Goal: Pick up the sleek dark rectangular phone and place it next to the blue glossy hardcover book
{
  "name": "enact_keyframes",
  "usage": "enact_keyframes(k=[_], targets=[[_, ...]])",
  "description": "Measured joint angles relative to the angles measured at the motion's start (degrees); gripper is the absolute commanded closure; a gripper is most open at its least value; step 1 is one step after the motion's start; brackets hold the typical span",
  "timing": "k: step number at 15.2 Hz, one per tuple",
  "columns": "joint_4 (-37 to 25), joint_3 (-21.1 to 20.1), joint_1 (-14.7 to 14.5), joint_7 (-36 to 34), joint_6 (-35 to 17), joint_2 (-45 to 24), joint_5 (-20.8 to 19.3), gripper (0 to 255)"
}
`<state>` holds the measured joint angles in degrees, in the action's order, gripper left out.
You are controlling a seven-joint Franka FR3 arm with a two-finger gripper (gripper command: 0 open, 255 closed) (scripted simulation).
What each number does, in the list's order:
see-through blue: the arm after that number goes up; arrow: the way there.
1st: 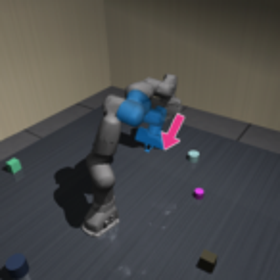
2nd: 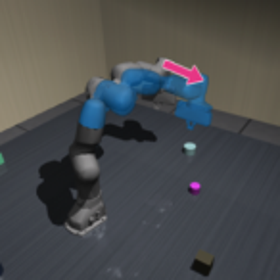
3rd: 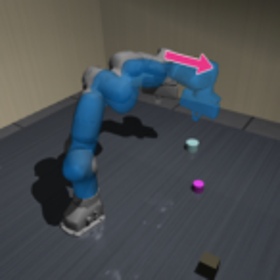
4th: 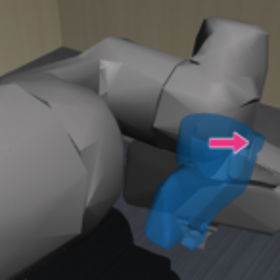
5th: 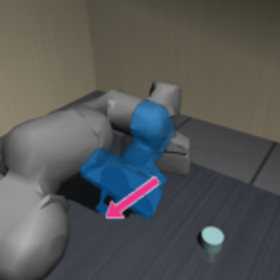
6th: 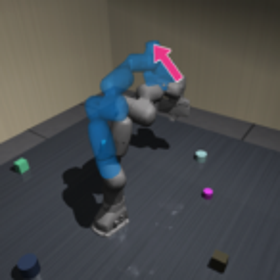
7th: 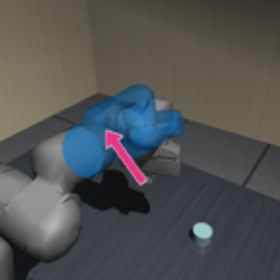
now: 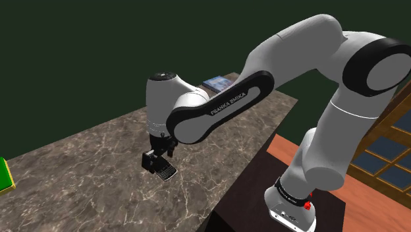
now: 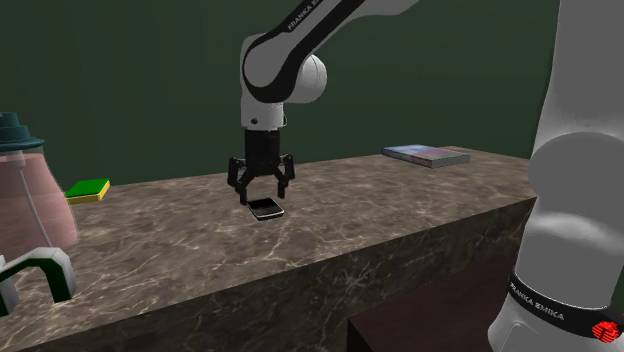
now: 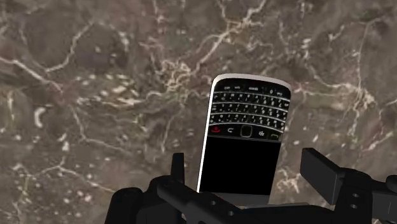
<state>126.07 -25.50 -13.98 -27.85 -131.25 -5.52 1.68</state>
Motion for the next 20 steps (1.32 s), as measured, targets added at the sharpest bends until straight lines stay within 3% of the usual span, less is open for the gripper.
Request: enact_keyframes(k=[8, 9, 20], targets=[[0.6, 0.0, -0.2, -0.6, -1.9, -1.4, -0.8, 0], [0.6, 0.0, -0.2, -0.6, -1.9, -1.4, -0.8, 255], [0.5, 0.1, -0.2, -0.5, -1.6, -1.1, -0.6, 255]])
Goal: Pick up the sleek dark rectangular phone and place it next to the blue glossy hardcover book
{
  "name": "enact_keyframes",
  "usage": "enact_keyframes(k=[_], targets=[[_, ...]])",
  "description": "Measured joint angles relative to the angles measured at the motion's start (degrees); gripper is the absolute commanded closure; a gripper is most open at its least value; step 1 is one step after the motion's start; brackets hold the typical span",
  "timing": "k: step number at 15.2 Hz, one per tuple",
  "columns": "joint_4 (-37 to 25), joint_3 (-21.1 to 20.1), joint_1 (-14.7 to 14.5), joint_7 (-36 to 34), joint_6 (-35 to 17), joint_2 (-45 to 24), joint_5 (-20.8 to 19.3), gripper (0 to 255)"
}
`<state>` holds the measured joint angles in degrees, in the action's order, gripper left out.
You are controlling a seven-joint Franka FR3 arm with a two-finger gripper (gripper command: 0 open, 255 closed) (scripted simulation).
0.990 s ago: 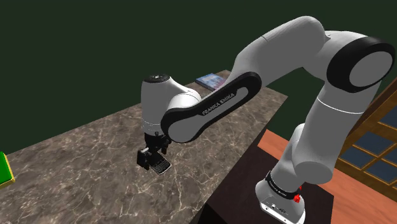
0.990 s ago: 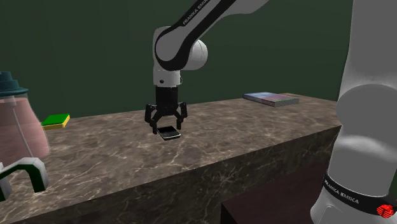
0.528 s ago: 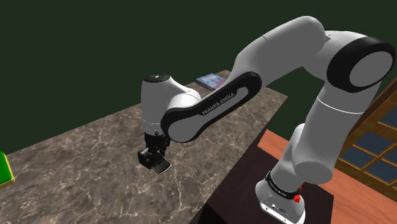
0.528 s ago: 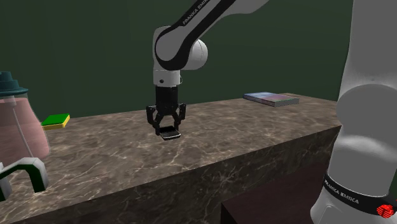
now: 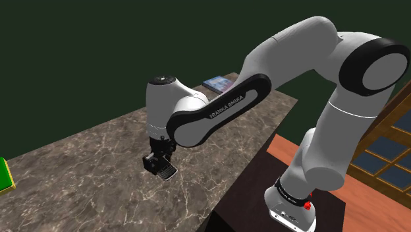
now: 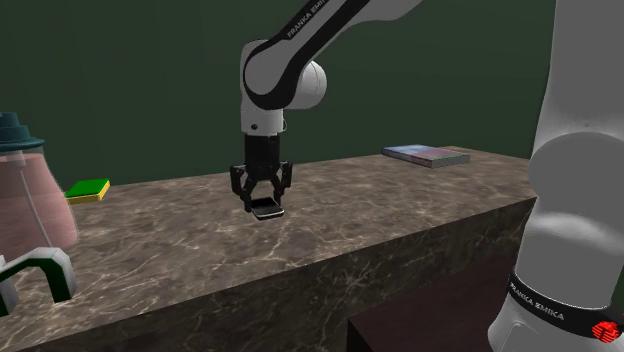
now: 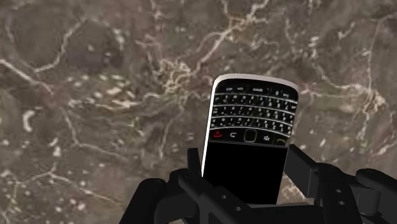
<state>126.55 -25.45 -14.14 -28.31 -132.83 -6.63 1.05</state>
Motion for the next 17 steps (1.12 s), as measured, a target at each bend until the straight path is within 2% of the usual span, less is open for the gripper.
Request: enact_keyframes(k=[17], targets=[[-5.7, -0.1, 0.5, 1.8, 12.2, 7.1, 3.4, 255]])
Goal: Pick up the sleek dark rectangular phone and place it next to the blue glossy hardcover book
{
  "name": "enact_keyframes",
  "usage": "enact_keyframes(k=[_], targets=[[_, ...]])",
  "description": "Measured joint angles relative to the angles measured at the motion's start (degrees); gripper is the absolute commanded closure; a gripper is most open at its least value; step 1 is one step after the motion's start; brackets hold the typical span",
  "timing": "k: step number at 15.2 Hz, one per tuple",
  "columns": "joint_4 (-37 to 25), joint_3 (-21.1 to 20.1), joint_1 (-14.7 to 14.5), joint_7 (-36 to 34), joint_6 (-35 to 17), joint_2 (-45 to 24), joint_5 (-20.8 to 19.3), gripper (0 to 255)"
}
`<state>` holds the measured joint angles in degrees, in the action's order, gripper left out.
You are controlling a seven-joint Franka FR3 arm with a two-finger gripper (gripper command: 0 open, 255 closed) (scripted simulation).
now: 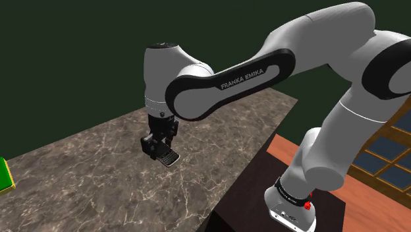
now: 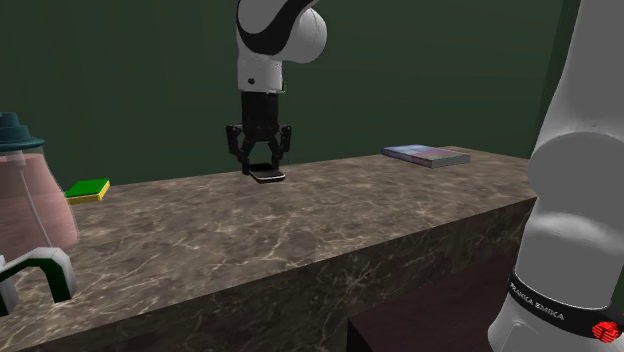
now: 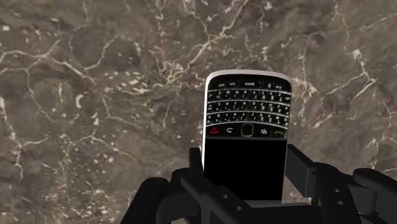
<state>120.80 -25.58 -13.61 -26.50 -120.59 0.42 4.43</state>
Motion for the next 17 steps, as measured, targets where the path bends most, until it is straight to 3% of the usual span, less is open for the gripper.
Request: enact_keyframes(k=[2, 6, 17], targets=[[-0.9, 0.1, 0.1, 0.1, 1.4, 0.5, 0.2, 255], [3.1, 2.3, 1.9, 5.1, 1.6, 4.7, 2.0, 255], [12.5, 12.1, 8.1, 22.0, 2.3, 13.7, 3.2, 255]])
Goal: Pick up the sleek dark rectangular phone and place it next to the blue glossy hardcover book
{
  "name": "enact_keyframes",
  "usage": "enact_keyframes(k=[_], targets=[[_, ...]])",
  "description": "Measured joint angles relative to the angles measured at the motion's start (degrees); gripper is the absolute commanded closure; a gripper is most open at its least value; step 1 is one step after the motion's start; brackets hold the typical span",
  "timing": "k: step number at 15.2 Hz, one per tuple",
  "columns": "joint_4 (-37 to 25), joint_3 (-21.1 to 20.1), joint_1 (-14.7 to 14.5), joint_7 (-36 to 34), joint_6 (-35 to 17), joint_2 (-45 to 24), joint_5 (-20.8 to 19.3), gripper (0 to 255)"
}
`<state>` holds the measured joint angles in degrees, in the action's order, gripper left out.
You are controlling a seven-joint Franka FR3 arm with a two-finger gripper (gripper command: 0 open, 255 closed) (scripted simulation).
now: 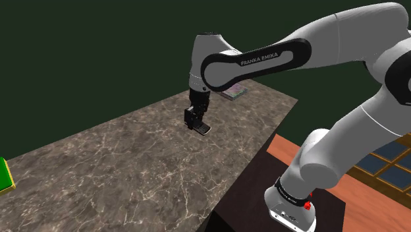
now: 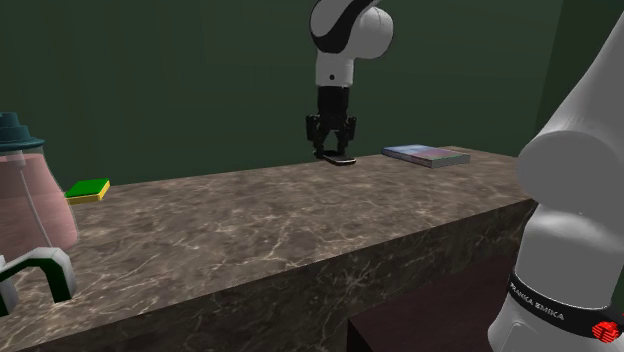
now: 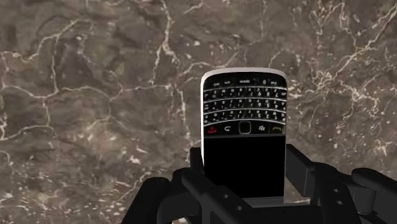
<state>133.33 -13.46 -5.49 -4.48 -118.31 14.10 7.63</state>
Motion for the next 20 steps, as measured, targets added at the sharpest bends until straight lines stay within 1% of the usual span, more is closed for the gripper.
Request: enact_keyframes(k=[3, 5, 9, 15, 20], targets=[[2.0, 2.9, 1.8, 4.4, 0.3, 2.0, -0.5, 255], [2.0, 4.8, 3.0, 7.1, 1.1, 2.5, -1.1, 255], [3.6, 8.7, 5.6, 12.9, 0.7, 3.3, -2.5, 255], [2.3, 14.3, 9.6, 21.1, 0.9, 1.8, -4.7, 255], [-1.4, 18.8, 12.7, 27.9, 1.8, -1.3, -6.2, 255]])
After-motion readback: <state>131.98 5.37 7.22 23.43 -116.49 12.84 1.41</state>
